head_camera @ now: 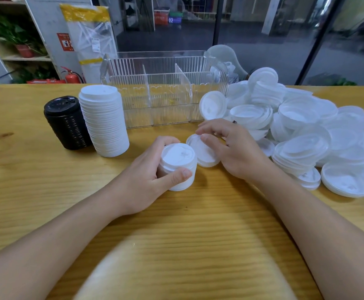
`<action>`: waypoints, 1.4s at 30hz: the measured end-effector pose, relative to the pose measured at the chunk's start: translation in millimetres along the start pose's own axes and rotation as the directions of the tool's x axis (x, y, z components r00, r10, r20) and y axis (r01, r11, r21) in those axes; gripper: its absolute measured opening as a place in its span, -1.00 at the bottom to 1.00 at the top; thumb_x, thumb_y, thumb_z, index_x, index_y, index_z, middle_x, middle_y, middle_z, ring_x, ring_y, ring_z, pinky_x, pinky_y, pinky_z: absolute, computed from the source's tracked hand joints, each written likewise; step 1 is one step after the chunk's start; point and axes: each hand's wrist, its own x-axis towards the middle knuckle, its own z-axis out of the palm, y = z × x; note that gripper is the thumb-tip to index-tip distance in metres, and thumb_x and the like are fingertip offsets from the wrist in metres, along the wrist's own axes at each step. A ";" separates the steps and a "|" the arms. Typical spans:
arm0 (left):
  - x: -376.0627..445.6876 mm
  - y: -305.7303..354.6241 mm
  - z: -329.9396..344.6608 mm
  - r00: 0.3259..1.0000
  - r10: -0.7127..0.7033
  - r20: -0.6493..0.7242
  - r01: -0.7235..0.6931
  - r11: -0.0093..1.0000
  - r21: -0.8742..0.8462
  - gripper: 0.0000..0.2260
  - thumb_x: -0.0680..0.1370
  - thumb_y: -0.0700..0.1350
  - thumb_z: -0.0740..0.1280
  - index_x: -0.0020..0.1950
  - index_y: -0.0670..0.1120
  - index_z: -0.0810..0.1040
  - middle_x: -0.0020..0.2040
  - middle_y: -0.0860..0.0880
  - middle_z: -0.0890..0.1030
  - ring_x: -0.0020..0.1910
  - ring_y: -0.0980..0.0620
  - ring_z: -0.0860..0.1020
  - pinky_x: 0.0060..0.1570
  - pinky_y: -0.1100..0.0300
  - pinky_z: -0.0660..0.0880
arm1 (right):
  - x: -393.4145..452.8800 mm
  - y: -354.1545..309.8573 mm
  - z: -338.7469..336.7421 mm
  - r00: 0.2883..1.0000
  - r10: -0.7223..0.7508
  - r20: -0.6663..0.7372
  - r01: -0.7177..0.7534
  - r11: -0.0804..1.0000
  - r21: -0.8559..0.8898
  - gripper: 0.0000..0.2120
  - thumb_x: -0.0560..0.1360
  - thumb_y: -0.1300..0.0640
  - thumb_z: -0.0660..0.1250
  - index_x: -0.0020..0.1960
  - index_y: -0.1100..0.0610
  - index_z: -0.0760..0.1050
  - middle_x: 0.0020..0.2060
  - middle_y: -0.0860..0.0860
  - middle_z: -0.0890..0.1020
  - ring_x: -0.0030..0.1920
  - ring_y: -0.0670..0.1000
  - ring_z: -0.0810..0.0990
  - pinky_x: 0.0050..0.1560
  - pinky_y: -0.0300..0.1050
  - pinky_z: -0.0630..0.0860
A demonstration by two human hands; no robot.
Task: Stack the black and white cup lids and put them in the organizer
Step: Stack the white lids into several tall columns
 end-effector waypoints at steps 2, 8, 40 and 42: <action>-0.3 1.0 -0.5 1.000 -0.001 -0.012 0.001 1.000 0.005 -0.50 0.59 0.30 0.45 0.46 0.24 0.39 0.26 0.18 0.62 0.18 0.14 0.61 0.06 0.32 0.47 | -1.9 -0.4 -3.0 0.999 0.003 0.044 -0.001 0.999 -0.042 -0.76 0.72 0.00 0.36 0.36 -0.05 0.65 0.33 -0.22 0.63 0.41 -0.22 0.51 0.50 -0.05 0.43; -0.2 1.0 -1.0 0.998 -0.002 -0.061 0.004 1.000 0.023 -0.46 0.56 0.33 0.47 0.47 0.25 0.40 0.27 0.20 0.64 0.24 0.13 0.61 0.15 0.19 0.51 | -8.5 -7.6 -24.5 0.995 0.039 0.090 -0.025 0.988 -0.153 -0.33 0.42 -0.14 0.66 0.47 -0.09 0.54 0.33 -0.19 0.54 0.34 -0.22 0.50 0.34 -0.42 0.36; 1.6 5.4 -3.3 0.995 -0.074 -0.060 0.064 0.986 -0.156 -0.21 0.42 -0.15 0.72 0.53 0.08 0.40 0.28 0.16 0.74 0.29 0.12 0.70 0.41 -0.07 0.57 | -23.5 -44.3 -1.3 0.974 -0.116 0.195 0.078 0.979 0.189 -0.37 0.52 0.09 0.61 0.54 -0.07 0.49 0.32 -0.14 0.67 0.42 -0.16 0.59 0.50 -0.03 0.49; 1.1 6.6 -3.9 0.997 -0.058 -0.056 0.050 0.989 -0.143 -0.24 0.43 -0.14 0.71 0.52 0.08 0.42 0.29 0.16 0.74 0.30 0.13 0.69 0.41 -0.06 0.57 | -22.7 -42.1 -4.9 0.966 -0.106 0.236 0.049 0.971 0.235 -0.33 0.53 0.09 0.61 0.57 -0.07 0.45 0.36 -0.13 0.66 0.44 -0.16 0.57 0.52 0.00 0.48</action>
